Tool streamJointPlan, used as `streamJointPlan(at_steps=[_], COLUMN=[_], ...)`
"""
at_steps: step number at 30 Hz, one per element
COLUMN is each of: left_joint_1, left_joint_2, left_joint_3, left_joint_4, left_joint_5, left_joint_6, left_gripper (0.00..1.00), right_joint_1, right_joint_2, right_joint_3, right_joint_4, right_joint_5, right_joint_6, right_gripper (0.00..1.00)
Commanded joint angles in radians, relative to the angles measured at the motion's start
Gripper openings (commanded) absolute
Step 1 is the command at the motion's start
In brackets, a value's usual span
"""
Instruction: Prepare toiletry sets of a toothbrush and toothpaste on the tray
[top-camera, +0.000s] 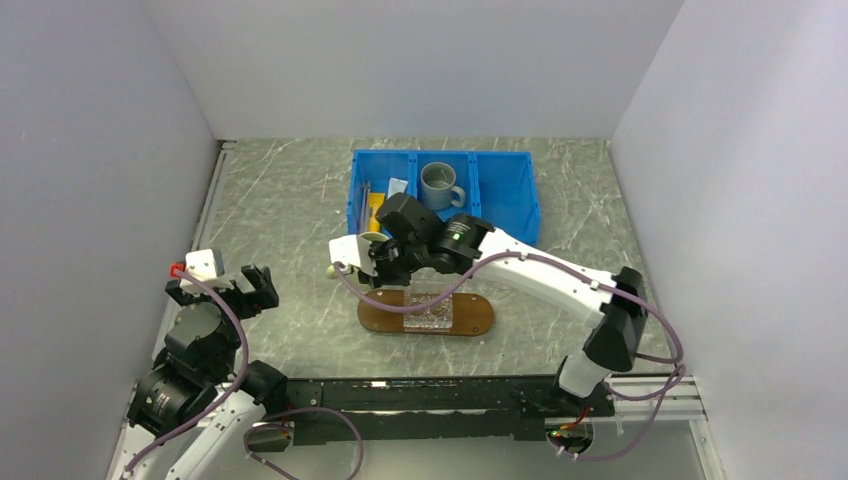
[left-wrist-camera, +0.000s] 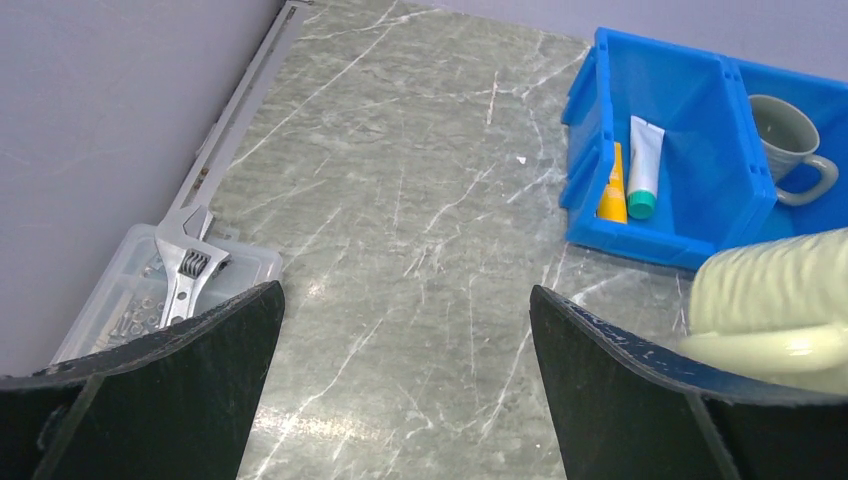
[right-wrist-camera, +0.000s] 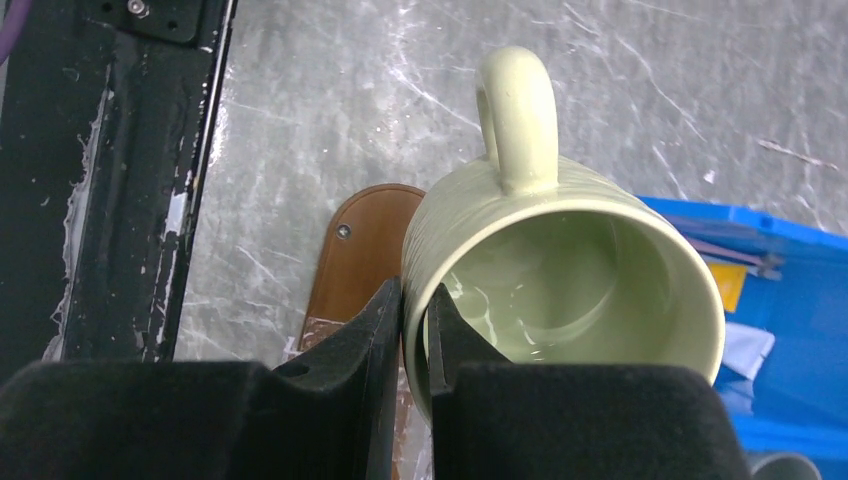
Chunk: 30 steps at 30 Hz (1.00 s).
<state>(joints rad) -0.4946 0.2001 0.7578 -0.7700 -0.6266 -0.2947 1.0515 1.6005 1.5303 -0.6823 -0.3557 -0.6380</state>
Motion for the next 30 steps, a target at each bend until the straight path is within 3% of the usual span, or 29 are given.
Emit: streamJointPlan(at_steps=[1,11,30], left_joint_1=[-0.002,-0.001,-0.001], left_joint_2=[-0.012,-0.017,-0.013], left_joint_3=[0.016,0.013,0.010], left_joint_4=[0.011,0.015,0.026], left_joint_5=[-0.036,-0.030,-0.019], left_joint_6=[-0.016,-0.011,0.001], left_gripper=[0.99,0.99,0.99], right_joint_1=[0.017,0.059,0.071], right_joint_2=[0.063,0.169,0.144], right_joint_3=[0.140,0.165,-0.050], right_joint_4=[-0.038,-0.082,0.074], right_joint_5=[-0.055,0.013,0.012], right_joint_6=[-0.103,-0.135,-0.113], right_gripper=[0.00,0.00,0.00])
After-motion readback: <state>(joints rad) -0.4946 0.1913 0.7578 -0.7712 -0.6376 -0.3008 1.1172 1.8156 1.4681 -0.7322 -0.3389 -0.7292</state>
